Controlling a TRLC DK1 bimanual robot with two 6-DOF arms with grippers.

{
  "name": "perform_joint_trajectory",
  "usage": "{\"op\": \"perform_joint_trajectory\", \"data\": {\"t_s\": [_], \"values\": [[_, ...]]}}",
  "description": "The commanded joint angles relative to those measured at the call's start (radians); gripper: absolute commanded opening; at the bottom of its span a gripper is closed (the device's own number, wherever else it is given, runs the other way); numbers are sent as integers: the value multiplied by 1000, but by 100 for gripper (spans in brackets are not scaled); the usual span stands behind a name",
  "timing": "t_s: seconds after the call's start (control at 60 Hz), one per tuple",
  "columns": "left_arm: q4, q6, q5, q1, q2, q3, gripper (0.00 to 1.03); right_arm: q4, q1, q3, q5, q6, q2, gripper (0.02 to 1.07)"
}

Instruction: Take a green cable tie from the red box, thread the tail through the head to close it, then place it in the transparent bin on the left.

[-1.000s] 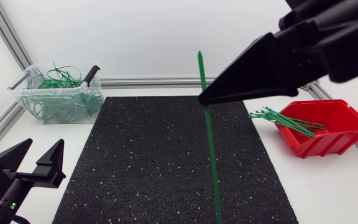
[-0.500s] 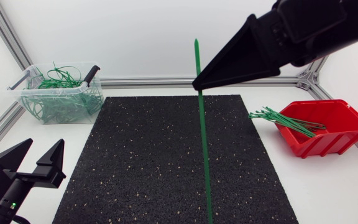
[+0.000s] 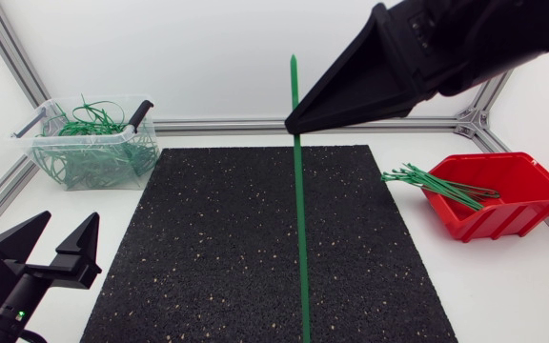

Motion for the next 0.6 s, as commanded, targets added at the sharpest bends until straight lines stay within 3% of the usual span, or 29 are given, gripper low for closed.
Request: {"op": "perform_joint_trajectory", "data": {"t_s": [0.0, 0.583], "values": [[-22, -10, 3, -1, -10, -39, 99, 14, -9, 12, -17, 27, 13, 7], [-40, -56, 95, 4, 79, 69, 99, 139, -87, -114, -92, 12, 22, 7]]}}
